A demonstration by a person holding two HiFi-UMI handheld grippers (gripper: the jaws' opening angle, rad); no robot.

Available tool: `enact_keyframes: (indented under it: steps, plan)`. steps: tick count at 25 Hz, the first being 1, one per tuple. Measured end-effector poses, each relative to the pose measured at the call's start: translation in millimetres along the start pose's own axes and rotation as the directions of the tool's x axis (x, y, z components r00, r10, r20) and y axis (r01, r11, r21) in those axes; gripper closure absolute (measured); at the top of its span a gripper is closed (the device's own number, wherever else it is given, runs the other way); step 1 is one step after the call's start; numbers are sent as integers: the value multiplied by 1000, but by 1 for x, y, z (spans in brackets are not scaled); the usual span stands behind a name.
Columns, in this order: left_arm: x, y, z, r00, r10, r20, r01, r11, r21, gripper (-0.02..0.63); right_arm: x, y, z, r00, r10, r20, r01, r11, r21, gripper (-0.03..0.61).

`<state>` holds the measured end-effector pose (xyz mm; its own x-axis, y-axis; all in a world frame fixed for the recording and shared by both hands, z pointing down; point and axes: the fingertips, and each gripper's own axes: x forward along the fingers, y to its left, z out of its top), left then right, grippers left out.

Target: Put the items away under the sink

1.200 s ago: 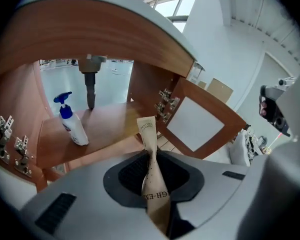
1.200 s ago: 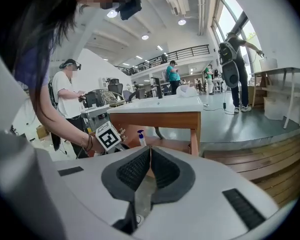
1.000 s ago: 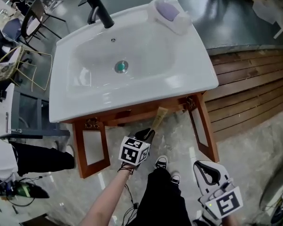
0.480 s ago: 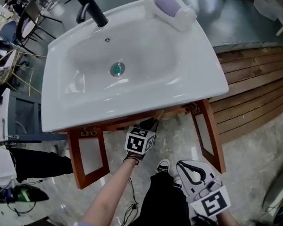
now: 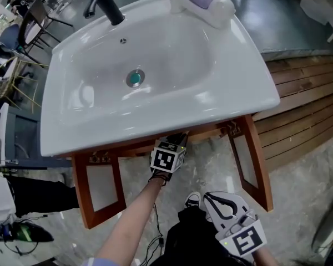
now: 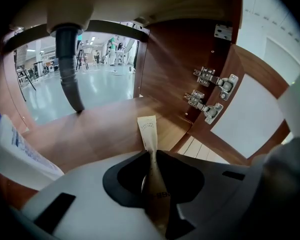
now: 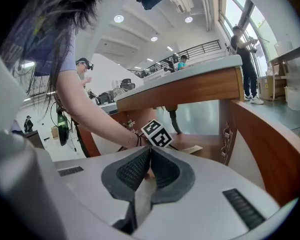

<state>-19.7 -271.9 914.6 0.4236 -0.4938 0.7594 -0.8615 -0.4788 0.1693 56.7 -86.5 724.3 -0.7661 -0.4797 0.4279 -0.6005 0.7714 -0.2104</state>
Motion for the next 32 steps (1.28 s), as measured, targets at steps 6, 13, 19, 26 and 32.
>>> enact_keyframes:
  steps: [6,13,19,26,32]
  plan:
    - [13,10,19,999,29,17,-29,1000,11,546,-6,-8,-13,999,-32,-12,32,999,13,560]
    - [21,6,26,999,51,3,-51,998,30,499,-18,-14,-27,997,-64,-42,65,998,23,560]
    - [8,-1,23,1000,24,14,-24,1000,13,445,-21,-10,-19,997,-63,-42,64,998,16,560]
    - [-26,-16,16,999,9,32,-10,999,47,446,-28,-1,2,998,-56,-36,57,998,19,560]
    - [-67,-39,16,999,-22,50,20,999,42,465,-40,11,26,998,-42,-36,41,999,-12,560]
